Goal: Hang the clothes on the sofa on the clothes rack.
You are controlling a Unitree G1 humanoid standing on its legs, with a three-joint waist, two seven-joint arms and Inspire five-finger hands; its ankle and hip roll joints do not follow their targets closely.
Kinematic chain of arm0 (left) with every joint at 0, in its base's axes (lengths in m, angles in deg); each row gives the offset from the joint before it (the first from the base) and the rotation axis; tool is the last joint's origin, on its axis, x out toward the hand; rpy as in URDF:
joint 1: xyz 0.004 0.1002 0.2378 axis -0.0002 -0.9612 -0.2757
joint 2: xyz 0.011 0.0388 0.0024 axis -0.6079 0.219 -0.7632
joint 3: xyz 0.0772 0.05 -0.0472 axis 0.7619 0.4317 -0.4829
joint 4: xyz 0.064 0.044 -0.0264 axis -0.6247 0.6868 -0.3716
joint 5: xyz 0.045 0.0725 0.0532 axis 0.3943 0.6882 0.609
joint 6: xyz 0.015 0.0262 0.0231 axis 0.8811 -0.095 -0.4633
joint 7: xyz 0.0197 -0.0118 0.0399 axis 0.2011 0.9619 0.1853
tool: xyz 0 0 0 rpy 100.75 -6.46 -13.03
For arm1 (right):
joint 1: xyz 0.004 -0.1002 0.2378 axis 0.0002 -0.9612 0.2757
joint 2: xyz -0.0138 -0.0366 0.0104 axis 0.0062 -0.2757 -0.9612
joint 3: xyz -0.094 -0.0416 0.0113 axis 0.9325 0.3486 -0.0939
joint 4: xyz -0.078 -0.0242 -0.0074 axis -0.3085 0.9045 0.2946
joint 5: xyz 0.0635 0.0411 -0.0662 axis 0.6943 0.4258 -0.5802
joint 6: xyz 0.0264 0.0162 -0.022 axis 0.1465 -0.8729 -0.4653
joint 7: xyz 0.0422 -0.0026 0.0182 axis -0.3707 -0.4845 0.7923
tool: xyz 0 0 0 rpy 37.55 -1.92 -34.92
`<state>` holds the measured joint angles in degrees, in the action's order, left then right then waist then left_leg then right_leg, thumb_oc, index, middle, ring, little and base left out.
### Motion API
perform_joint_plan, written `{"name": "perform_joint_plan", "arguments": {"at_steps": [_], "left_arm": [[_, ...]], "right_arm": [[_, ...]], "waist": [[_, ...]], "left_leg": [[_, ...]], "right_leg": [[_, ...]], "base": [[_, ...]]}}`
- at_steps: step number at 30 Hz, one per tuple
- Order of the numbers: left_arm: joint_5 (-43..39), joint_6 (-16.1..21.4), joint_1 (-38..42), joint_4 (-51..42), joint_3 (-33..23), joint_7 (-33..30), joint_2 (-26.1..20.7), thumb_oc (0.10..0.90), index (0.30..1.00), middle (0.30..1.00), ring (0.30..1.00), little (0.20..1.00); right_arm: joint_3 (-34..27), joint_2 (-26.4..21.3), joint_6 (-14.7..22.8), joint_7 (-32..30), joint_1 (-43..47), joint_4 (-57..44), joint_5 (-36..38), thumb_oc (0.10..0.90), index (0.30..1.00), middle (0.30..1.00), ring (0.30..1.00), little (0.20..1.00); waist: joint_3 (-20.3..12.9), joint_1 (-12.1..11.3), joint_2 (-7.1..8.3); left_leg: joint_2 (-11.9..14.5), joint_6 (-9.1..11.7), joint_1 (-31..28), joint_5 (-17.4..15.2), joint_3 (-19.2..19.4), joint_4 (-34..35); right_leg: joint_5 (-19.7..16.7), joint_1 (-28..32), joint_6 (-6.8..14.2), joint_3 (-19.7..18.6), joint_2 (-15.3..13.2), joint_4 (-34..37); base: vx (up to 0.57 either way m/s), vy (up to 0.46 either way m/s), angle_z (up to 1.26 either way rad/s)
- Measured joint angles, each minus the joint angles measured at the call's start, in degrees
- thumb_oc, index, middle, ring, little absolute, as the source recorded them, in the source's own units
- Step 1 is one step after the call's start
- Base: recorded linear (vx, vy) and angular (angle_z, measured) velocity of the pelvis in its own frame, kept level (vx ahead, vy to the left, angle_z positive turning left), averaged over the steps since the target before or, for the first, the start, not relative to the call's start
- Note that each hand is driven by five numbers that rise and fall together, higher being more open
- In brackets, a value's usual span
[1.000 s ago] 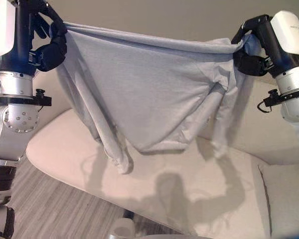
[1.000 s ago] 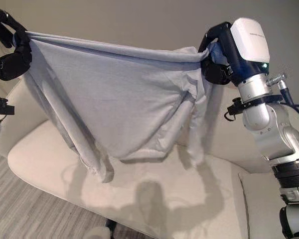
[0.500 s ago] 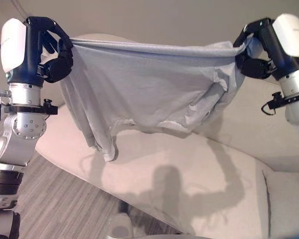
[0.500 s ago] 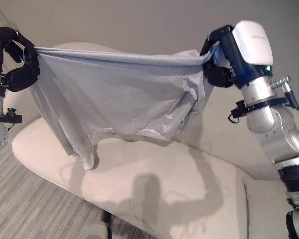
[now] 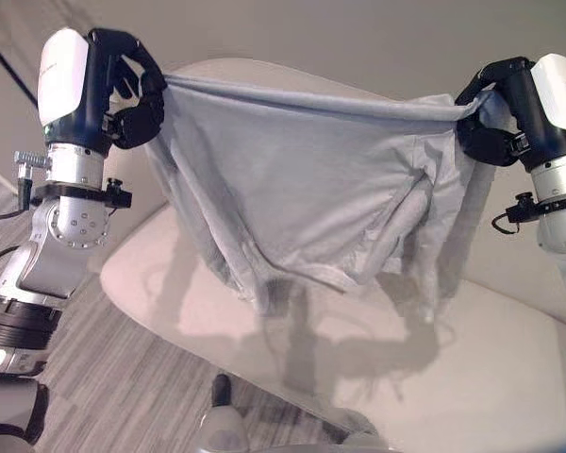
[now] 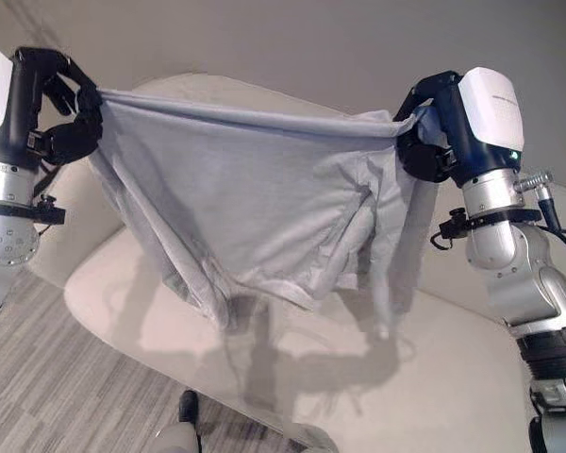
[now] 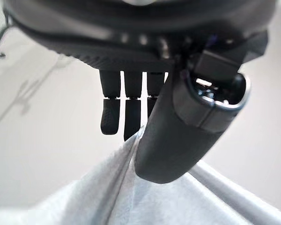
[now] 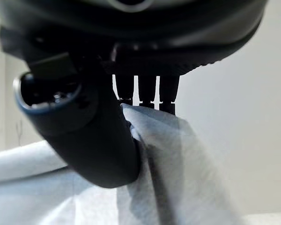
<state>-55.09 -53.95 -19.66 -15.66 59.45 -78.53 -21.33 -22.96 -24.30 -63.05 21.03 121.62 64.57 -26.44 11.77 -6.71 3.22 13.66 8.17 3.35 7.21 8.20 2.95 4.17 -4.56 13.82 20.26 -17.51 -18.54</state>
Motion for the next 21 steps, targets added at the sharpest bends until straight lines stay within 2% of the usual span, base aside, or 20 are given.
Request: {"name": "perform_joint_plan", "arguments": {"at_steps": [1, 2, 3, 8, 9, 10, 11, 12, 13, 14, 15, 17, 21], "left_arm": [[-0.26, -0.4, 0.6, 0.45, -0.17, -0.25, -0.08, 0.4, 0.3, 0.3, 0.3, 0.3], [-1.27, -0.76, 0.61, 0.77, -0.16, -0.32, -0.2, 0.4, 0.3, 0.3, 0.3, 0.3], [-1.42, -1.15, 0.26, 0.75, 0.47, -0.18, -0.12, 0.4, 0.3, 0.3, 0.3, 0.3], [-1.42, 0.18, 0.48, -1.92, 1.35, 0.1, -0.3, 0.4, 0.3, 0.3, 0.3, 0.3], [-1.41, 0.16, 0.48, -1.84, 1.3, 0.18, -0.12, 0.4, 0.3, 0.3, 0.3, 0.3], [-1.42, 0.29, 1.1, -0.16, 1.08, 0.84, 2.94, 0.4, 0.3, 0.3, 0.3, 0.3], [-1.51, -0.09, 1.27, 0.15, 1.07, 0.94, 5.1, 0.4, 0.3, 0.3, 0.3, 0.3], [-1.68, -0.26, 0.63, 0.1, 1.13, 0.9, 7.02, 0.4, 0.3, 0.3, 0.3, 0.3], [-1.7, -0.42, 0.53, -0.02, 0.83, 0.85, 6.95, 0.4, 0.3, 0.3, 0.3, 0.3], [-1.72, -0.81, 0.89, -0.01, 0.16, 0.74, 6.08, 0.4, 0.3, 0.3, 0.3, 0.3], [-1.9, -1.43, 0.64, 0.37, -0.38, 0.44, 6.47, 0.4, 0.3, 0.3, 0.3, 0.3], [-2.19, -1.76, 0.06, 0.32, -0.36, 0.5, 6.33, 0.4, 0.3, 0.3, 0.3, 0.3], [-2.19, -1.29, 0.11, -0.32, -0.41, 0.45, 5.9, 0.4, 0.3, 0.3, 0.3, 0.3]], "right_arm": [[0.14, 0.0, 0.19, 0.02, 1.07, -0.05, -0.02, 0.4, 0.3, 0.3, 0.3, 0.3], [0.15, -0.13, 0.38, -0.11, 2.74, 0.07, 0.0, 0.4, 0.3, 0.3, 0.3, 0.3], [-0.08, -0.41, 0.38, -0.58, 3.84, 0.38, 0.02, 0.4, 0.3, 0.3, 0.3, 0.3], [-1.06, -2.0, -0.51, -0.66, 3.8, 2.08, 0.12, 0.4, 0.3, 0.3, 0.3, 0.3], [-0.8, -1.98, -0.65, -0.68, 4.03, 2.06, 0.12, 0.4, 0.3, 0.3, 0.3, 0.3], [0.01, -2.03, -2.22, -0.64, 5.27, 2.0, 0.19, 0.4, 0.3, 0.3, 0.3, 0.3], [0.08, -2.41, -2.8, -0.71, 6.14, 1.96, 0.19, 0.4, 0.3, 0.3, 0.3, 0.3], [-0.1, -3.57, -2.36, -0.94, 5.91, 1.34, 0.13, 0.4, 0.3, 0.3, 0.3, 0.3], [0.11, -3.6, -1.92, -0.76, 5.72, 1.37, 0.07, 0.4, 0.3, 0.3, 0.3, 0.3], [0.5, -3.59, -1.49, -0.53, 5.75, 1.22, 0.05, 0.4, 0.3, 0.3, 0.3, 0.3], [0.73, -3.57, -1.04, -0.44, 5.28, 0.56, 0.02, 0.4, 0.3, 0.3, 0.3, 0.3], [0.53, -3.58, -0.75, -0.47, 5.32, -0.23, 0.0, 0.4, 0.3, 0.3, 0.3, 0.3], [0.34, -3.58, -0.86, -0.55, 5.31, 0.06, 0.0, 0.4, 0.3, 0.3, 0.3, 0.3]], "waist": [[-0.01, 0.03, 0.48], [-0.21, 0.01, 1.25], [-0.01, 1.25, 1.06], [-0.13, 3.65, 1.75], [-0.1, 3.76, 1.9], [-0.15, 4.28, 2.51], [-0.13, 5.03, 2.76], [-0.49, 5.08, 1.58], [-0.41, 3.76, 0.74], [-0.16, 2.22, 0.64], [-0.02, 2.19, 0.5], [-0.15, 2.02, 0.9], [-0.01, 2.19, 1.3]], "left_leg": [[0.19, 0.31, 0.35, 0.53, -0.17, 0.0], [0.03, 0.58, 0.55, 0.69, -0.2, -0.15], [-0.01, 0.12, 0.7, 1.83, -0.93, -0.05], [-1.08, 0.05, -0.02, 1.96, -0.9, -0.15], [-2.15, 0.03, 0.12, 1.96, -1.26, -0.29], [-4.46, 0.13, 1.67, 1.07, -0.98, -3.35], [-5.61, -0.83, 2.57, 0.28, 0.63, -5.32], [-6.82, -1.61, 2.17, 0.72, 3.51, -3.98], [-6.38, -2.96, 1.61, 1.56, 2.72, -2.48], [-5.34, -3.16, 1.7, 1.76, 3.3, -2.18], [-5.18, -3.72, 1.86, 2.21, 3.14, -2.21], [-5.75, -4.27, 1.91, 2.83, 3.39, -2.2], [-5.99, -3.88, 1.9, 2.57, 3.38, -2.2]], "right_leg": [[1.25, 1.72, -1.82, -0.55, 3.24, 3.34], [1.5, 6.26, -2.42, -0.97, 5.22, 11.88], [0.28, 8.59, -2.77, -0.27, 5.99, 14.75], [0.28, 8.49, -2.72, -0.97, 4.7, 11.74], [-0.02, 8.96, -2.25, -1.19, 4.14, 11.92], [-1.4, 13.29, -1.81, -1.26, 2.8, 17.37], [-1.88, 15.21, -1.47, -0.13, 1.65, 19.62], [-1.87, 16.9, -1.23, 3.21, 1.2, 20.34], [0.66, 14.41, 0.42, 3.47, 0.97, 16.95], [4.1, 11.37, -0.09, 0.54, 3.01, 15.59], [2.83, 12.0, -1.9, -2.33, 4.82, 16.8], [1.27, 14.02, -2.4, -1.51, 5.2, 19.29], [1.08, 14.22, -2.11, -1.32, 4.96, 19.42]], "base": [[-0.01, 0.084, -0.18], [0.02, -0.002, 0.26], [-0.02, 0.001, 0.35], [0.0, 0.078, 0.16], [-0.07, 0.373, 0.44], [-0.06, 0.279, 0.65], [-0.06, 0.072, 1.04], [0.0, -0.001, 0.79], [0.0, 0.0, 0.43], [0.0, 0.0, 0.13], [0.0, 0.0, 0.07], [0.0, 0.0, 0.27], [0.0, 0.0, 0.05]]}}
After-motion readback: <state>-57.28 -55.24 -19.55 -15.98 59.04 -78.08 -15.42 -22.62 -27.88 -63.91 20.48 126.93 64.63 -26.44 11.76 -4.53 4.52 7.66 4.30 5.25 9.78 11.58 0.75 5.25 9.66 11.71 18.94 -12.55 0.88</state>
